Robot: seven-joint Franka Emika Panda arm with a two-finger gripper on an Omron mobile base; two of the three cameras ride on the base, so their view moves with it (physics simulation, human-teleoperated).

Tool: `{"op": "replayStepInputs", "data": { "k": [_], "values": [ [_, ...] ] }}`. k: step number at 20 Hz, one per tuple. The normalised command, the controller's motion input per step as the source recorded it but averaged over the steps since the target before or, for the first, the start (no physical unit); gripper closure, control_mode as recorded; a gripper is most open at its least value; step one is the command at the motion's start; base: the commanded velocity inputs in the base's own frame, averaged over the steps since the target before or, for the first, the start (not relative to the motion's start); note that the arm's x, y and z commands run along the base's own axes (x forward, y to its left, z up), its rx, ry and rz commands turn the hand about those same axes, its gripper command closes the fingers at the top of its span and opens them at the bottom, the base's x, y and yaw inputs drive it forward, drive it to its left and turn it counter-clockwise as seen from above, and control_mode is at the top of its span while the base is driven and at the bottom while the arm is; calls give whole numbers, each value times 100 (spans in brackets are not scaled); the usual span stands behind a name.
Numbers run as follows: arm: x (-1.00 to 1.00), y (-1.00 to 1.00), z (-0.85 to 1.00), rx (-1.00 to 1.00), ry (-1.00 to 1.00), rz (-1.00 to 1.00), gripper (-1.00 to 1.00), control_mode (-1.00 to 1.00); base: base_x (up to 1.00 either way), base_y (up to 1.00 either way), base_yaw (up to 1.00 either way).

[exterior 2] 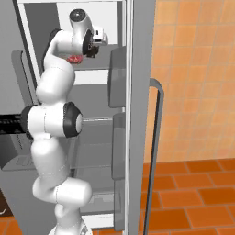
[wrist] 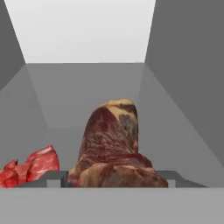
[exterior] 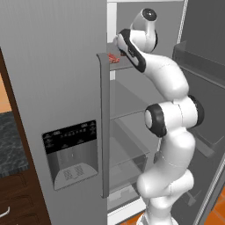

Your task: Place one mushroom and one steak in each tupperware on the nearby counter, to pack two identical lunches.

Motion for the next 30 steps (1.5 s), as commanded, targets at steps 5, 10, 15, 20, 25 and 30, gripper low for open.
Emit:
{"op": "replayStepInputs", "data": {
  "k": [5, 10, 15, 20, 25, 30],
  "values": [
    [-100, -3, 15, 0, -5, -9, 100, -100, 0, 0, 0],
    [-100, -6, 9, 0, 0, -3, 100, -100, 0, 0, 0],
    [-100, -1, 0, 0, 0, 0, 100, -100, 0, 0, 0],
    [-100, 0, 3, 0, 5, 2, 100, -100, 0, 0, 0],
    [-100, -3, -3, 0, 16, 0, 100, -100, 0, 0, 0],
    [-100, -3, -72, 0, 44, -2, 100, -100, 0, 0, 0]
  ]
}}
